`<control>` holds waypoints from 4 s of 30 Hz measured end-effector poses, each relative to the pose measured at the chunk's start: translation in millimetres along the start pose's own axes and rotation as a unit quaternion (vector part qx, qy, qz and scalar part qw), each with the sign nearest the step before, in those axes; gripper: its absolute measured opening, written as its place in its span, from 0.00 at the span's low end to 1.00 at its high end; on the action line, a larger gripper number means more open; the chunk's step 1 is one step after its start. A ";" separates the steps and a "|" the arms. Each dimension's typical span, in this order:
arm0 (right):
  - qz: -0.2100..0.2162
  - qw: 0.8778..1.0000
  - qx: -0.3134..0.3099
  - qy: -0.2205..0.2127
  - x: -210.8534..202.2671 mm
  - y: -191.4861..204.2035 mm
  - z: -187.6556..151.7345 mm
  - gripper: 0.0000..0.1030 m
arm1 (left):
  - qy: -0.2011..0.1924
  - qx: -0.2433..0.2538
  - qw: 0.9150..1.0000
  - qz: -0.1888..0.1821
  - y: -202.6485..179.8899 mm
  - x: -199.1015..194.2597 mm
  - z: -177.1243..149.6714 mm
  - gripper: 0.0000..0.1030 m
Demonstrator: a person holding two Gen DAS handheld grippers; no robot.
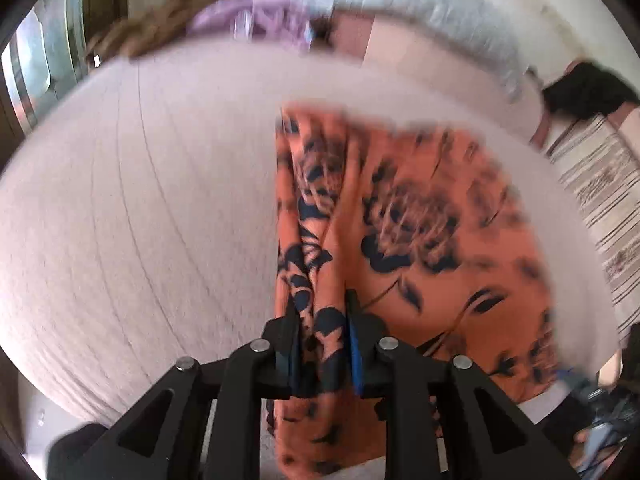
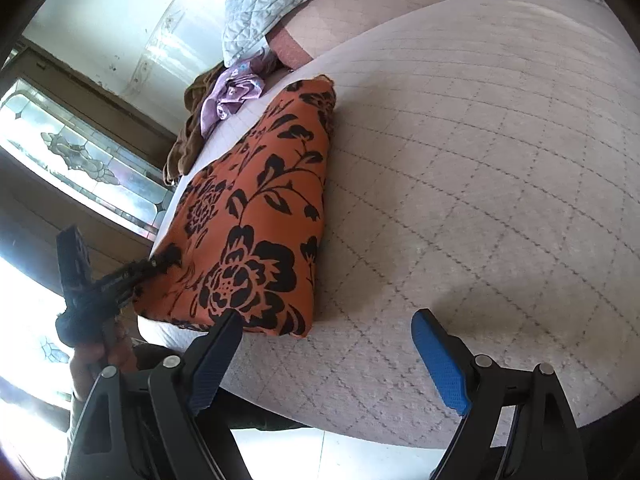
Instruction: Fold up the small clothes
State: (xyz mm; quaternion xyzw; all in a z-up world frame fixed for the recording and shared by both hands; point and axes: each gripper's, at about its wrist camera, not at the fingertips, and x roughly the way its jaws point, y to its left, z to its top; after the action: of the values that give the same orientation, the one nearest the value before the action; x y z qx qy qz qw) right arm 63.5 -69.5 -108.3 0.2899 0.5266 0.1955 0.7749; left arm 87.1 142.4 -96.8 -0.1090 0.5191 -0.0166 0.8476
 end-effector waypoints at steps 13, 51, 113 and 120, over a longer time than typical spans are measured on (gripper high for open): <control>0.015 1.000 -0.009 0.009 5.6 10.9 6.0 0.86 | -0.005 -0.053 0.998 -0.020 27.8 -20.6 10.1 0.43; 0.032 0.999 0.016 0.015 7.2 -2.5 -2.5 0.87 | 0.000 -0.009 1.000 -0.015 16.1 33.0 121.5 0.12; 0.089 0.989 0.096 0.067 120.2 21.2 131.8 0.45 | -0.046 0.008 0.999 -0.010 -11.2 4.2 13.6 0.63; -0.041 0.998 -0.020 0.044 113.6 53.7 121.0 0.43 | -0.027 -0.029 0.999 -0.035 2.6 8.2 13.5 0.70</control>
State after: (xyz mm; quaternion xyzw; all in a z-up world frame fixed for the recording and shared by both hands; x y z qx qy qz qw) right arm 218.0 10.7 -119.4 0.2439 0.5672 0.1865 0.7642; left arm 102.6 146.1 -98.6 -0.1523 0.4921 -0.0284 0.8566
